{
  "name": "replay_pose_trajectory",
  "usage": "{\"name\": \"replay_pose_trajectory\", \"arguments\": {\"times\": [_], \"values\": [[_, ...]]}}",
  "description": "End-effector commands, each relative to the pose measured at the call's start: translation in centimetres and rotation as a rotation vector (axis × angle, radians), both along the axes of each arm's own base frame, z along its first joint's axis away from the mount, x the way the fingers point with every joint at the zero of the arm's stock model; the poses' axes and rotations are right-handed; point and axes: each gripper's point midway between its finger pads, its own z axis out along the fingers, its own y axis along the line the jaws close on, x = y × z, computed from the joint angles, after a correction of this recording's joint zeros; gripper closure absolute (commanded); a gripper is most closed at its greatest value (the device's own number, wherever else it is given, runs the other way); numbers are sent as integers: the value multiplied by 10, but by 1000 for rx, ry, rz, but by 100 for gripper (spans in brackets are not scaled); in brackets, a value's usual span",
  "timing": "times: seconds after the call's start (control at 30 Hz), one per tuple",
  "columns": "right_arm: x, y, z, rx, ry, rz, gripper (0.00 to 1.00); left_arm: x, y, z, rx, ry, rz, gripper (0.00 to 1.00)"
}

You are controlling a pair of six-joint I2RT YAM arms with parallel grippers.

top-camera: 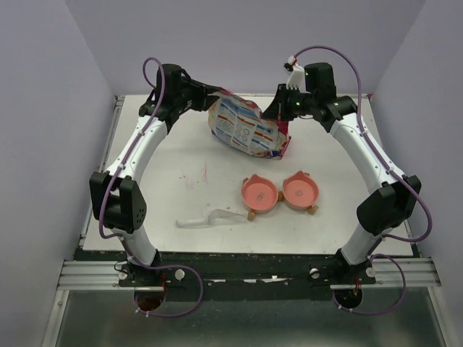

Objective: Serve the pet food

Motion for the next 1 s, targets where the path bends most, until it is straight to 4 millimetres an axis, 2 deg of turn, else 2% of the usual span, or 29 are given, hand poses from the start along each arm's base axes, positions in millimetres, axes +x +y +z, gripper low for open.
{"name": "replay_pose_trajectory", "arguments": {"times": [0.0,0.13,0.43,0.97], "values": [[-6,10,6,12,1,40,100,5,-1,15,4,-41,10,58],[-7,10,7,14,0,43,100,9,-3,13,2,-33,6,58],[-7,9,8,8,-5,40,100,10,-9,7,4,-16,2,66],[-8,9,11,12,-6,44,100,12,-6,-17,30,38,19,69]]}}
